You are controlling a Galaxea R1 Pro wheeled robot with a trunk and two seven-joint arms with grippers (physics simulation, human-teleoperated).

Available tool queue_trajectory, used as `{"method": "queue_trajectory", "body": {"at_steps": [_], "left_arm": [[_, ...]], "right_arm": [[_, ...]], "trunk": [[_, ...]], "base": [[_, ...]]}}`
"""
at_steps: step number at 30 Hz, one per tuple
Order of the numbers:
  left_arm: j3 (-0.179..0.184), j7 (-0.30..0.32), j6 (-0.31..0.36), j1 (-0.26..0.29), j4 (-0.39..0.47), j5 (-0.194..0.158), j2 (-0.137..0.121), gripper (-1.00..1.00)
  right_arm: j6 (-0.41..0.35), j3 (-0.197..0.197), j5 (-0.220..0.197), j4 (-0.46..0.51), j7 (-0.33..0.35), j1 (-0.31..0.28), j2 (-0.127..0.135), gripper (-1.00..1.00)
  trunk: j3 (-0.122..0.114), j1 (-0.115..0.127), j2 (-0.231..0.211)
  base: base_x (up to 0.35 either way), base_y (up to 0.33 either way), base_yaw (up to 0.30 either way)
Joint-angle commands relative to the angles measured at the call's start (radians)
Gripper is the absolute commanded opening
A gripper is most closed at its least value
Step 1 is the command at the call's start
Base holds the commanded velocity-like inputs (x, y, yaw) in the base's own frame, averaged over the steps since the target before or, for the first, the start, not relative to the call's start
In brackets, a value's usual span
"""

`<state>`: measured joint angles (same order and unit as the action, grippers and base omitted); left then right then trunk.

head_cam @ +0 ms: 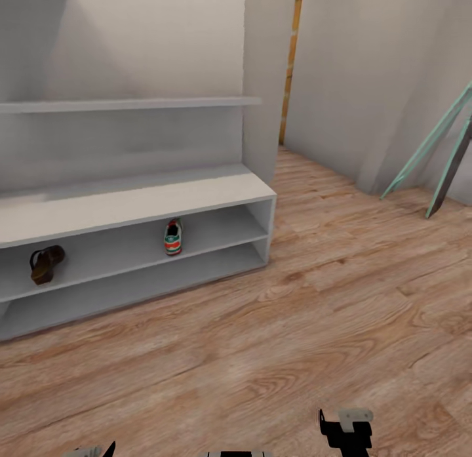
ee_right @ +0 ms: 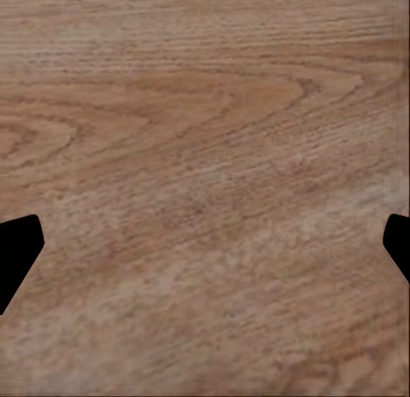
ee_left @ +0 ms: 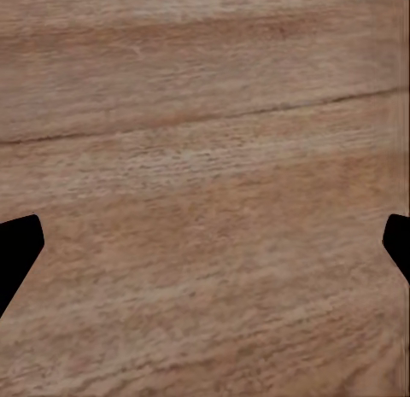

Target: Pick up the two gym shoes and the two sandals from the corridor floor and place them onto the hallstand (shoe rack) in the corridor, making sure they are on the rack and not on the floor. Arrange them so the two gym shoes are next to each other and the two sandals are next to each other.

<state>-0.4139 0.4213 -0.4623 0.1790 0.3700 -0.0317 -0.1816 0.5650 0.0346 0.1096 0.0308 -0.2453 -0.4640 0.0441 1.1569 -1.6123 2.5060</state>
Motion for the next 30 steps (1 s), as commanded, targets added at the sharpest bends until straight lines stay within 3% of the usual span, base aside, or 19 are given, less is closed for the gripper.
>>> {"method": "queue_trajectory", "body": {"at_steps": [1,30], "left_arm": [[-0.003,0.009,0.0,0.001,-0.001,-0.002,0.0,1.0],[-0.003,0.008,-0.001,0.001,-0.001,0.001,0.002,1.0]], "right_arm": [[0.0,0.004,0.011,-0.002,-0.009,-0.001,0.001,1.0],[-0.002,0.005,0.012,-0.005,-0.008,0.005,-0.008,1.0]], "trunk": [[0.0,0.0,0.0],[-0.015,0.0,0.0]], "base": [[0.0,0.0,-0.288],[0.0,0.0,-0.288]]}}
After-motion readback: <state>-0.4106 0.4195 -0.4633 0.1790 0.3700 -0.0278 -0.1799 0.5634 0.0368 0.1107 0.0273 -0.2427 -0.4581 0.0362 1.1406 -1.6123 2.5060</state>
